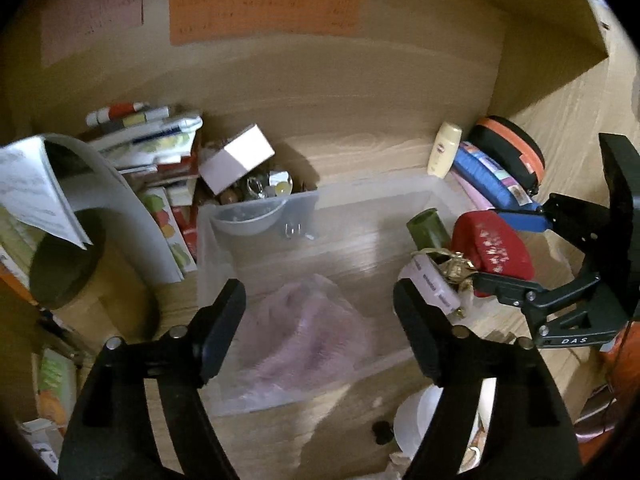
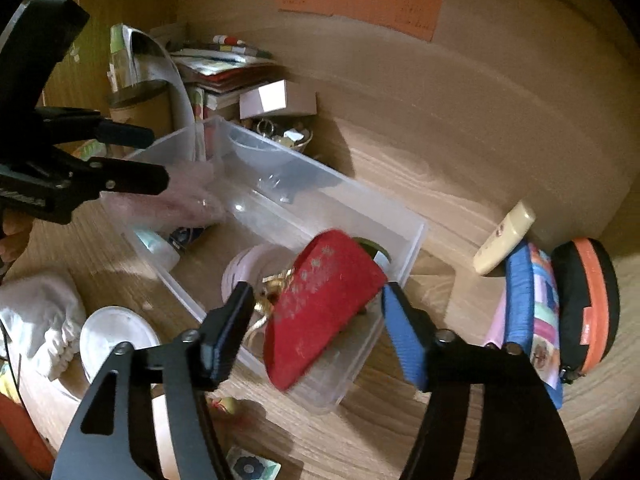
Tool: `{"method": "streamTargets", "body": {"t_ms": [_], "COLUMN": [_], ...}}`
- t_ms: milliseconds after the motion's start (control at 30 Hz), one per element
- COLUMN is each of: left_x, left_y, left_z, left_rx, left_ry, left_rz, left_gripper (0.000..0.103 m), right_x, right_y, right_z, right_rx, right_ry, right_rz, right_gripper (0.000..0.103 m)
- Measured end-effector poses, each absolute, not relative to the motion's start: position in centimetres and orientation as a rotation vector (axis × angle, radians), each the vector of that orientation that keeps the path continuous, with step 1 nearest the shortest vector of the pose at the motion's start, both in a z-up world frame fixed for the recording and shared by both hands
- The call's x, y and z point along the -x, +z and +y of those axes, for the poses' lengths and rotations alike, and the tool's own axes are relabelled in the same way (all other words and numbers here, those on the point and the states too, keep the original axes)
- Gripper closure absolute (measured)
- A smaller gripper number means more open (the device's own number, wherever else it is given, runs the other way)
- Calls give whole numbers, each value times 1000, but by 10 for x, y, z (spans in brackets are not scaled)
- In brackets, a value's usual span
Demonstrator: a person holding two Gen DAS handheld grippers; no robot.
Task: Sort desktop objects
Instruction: 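Lower the rope bag and red pouch into the clear box and release both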
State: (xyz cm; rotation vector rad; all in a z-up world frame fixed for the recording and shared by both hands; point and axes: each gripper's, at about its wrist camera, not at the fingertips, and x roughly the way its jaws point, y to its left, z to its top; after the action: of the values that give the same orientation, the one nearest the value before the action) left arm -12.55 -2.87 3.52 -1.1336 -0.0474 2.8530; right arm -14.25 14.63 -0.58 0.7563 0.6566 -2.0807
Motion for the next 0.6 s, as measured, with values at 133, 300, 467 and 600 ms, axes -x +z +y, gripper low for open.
{"method": "streamTargets", "body": {"t_ms": [133, 300, 467, 600], "left_x": [111, 92, 72, 57], "left_y": [45, 56, 58, 52], "left_z": [-24, -20, -20, -19], "left_rx": [1093, 1054, 1063, 1103], "left_ry": [2884, 2920, 2941, 2936], "left_rz": [-23, -4, 5, 15], "left_gripper": [12, 7, 5, 5], "right_x": [135, 123, 110, 101], "right_y": [1, 12, 22, 25], "right_z": [150, 160, 172, 179], "right_rx": [-739, -715, -692, -680], "right_ry": [-2100, -2131, -2150, -2154], "right_rz": [648, 622, 595, 579], "right_gripper": [35, 21, 19, 17]}}
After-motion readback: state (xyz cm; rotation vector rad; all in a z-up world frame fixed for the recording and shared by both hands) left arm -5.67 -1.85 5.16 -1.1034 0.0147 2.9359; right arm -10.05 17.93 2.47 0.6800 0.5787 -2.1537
